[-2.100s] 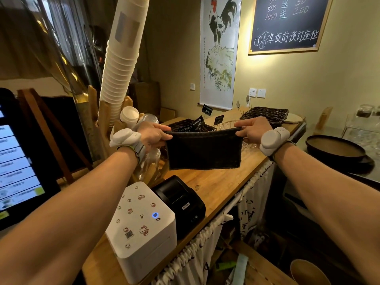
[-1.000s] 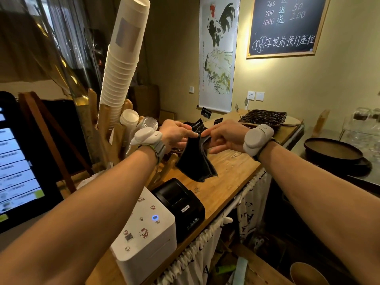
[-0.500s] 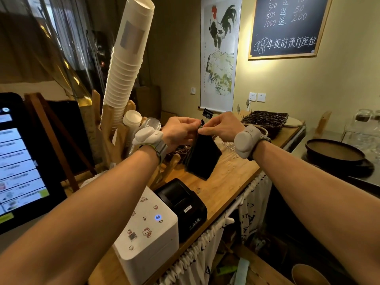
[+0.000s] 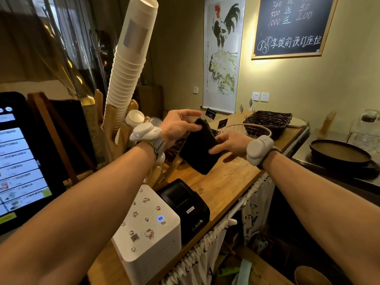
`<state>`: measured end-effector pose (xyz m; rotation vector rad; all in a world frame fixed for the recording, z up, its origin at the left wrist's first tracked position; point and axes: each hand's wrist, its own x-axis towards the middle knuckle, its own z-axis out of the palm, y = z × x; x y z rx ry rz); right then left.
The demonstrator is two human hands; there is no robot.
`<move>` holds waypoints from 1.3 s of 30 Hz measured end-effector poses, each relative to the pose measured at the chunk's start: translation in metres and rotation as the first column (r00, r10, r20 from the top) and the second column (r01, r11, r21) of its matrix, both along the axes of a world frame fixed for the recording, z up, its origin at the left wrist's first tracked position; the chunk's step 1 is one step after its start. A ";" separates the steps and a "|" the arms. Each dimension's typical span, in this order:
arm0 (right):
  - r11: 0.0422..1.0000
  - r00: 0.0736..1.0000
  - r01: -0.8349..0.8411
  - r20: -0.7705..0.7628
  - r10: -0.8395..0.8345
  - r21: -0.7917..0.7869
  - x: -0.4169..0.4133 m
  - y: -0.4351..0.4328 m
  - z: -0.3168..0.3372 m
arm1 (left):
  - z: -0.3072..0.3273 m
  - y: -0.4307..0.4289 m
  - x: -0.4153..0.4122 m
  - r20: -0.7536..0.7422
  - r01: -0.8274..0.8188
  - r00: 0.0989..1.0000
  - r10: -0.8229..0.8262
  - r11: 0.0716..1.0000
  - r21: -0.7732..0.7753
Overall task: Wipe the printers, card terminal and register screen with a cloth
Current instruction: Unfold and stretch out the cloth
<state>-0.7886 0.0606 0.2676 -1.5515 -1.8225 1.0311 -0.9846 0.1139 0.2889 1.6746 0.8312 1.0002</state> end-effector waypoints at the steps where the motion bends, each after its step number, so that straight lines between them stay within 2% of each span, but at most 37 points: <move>1: 1.000 0.999 0.012 -0.047 -0.013 -0.005 0.001 0.000 -0.001 | -0.002 0.002 -0.001 0.009 -0.037 0.999 0.037 0.999 -0.018; 2: 1.000 0.992 0.026 -0.121 -0.028 -0.016 0.000 0.001 -0.002 | -0.004 0.002 -0.003 0.017 -0.058 0.998 0.060 0.996 -0.063; 4: 0.997 0.959 0.052 -0.275 -0.066 -0.058 0.000 0.003 -0.003 | -0.011 0.003 -0.003 -0.015 -0.003 1.000 -0.001 0.970 -0.242; 6: 0.991 0.920 0.096 -0.372 -0.125 -0.095 -0.001 0.006 -0.004 | -0.020 0.000 0.000 -0.136 0.046 0.985 -0.105 0.924 -0.379; 8: 0.981 0.890 0.162 -0.414 -0.191 -0.105 -0.001 0.009 -0.004 | -0.027 0.000 0.004 -0.165 0.022 0.982 -0.096 0.915 -0.402; 11: 0.973 0.884 0.212 -0.407 -0.231 -0.091 0.007 0.014 -0.010 | -0.032 0.005 0.006 -0.061 -0.024 0.998 0.001 0.924 -0.383; 15: 0.966 0.806 0.231 -0.532 -0.258 -0.118 0.019 0.023 -0.020 | -0.039 0.007 0.011 -0.026 -0.068 0.998 0.063 0.929 -0.363; 17: 0.966 0.832 0.245 -0.495 -0.252 -0.081 0.023 0.027 -0.027 | -0.047 0.009 0.017 -0.068 -0.126 0.992 0.109 0.930 -0.345; 22: 0.955 0.939 0.295 -0.195 -0.283 0.030 0.027 0.037 -0.048 | -0.071 0.022 0.029 -0.267 -0.243 0.948 0.175 0.938 -0.248; 27: 0.970 0.969 0.240 0.046 -0.241 0.033 0.034 0.053 -0.074 | -0.104 0.040 0.044 -0.632 -0.241 0.745 0.212 0.970 0.041; 30: 0.959 0.958 0.281 0.078 -0.278 -0.031 0.042 0.064 -0.092 | -0.119 0.048 0.058 -0.736 -0.188 0.655 0.171 0.980 0.060; 34: 0.897 0.914 0.382 -0.052 -0.402 -0.224 0.053 0.079 -0.121 | -0.132 0.064 0.069 -0.755 -0.124 0.654 0.048 0.991 -0.045; 36: 0.870 0.886 0.416 -0.100 -0.453 -0.263 0.057 0.085 -0.130 | -0.139 0.066 0.074 -0.757 -0.094 0.653 0.005 0.993 -0.075; 39: 0.854 0.876 0.442 -0.074 -0.477 -0.275 0.059 0.094 -0.143 | -0.151 0.074 0.080 -0.778 -0.053 0.624 -0.067 0.990 -0.127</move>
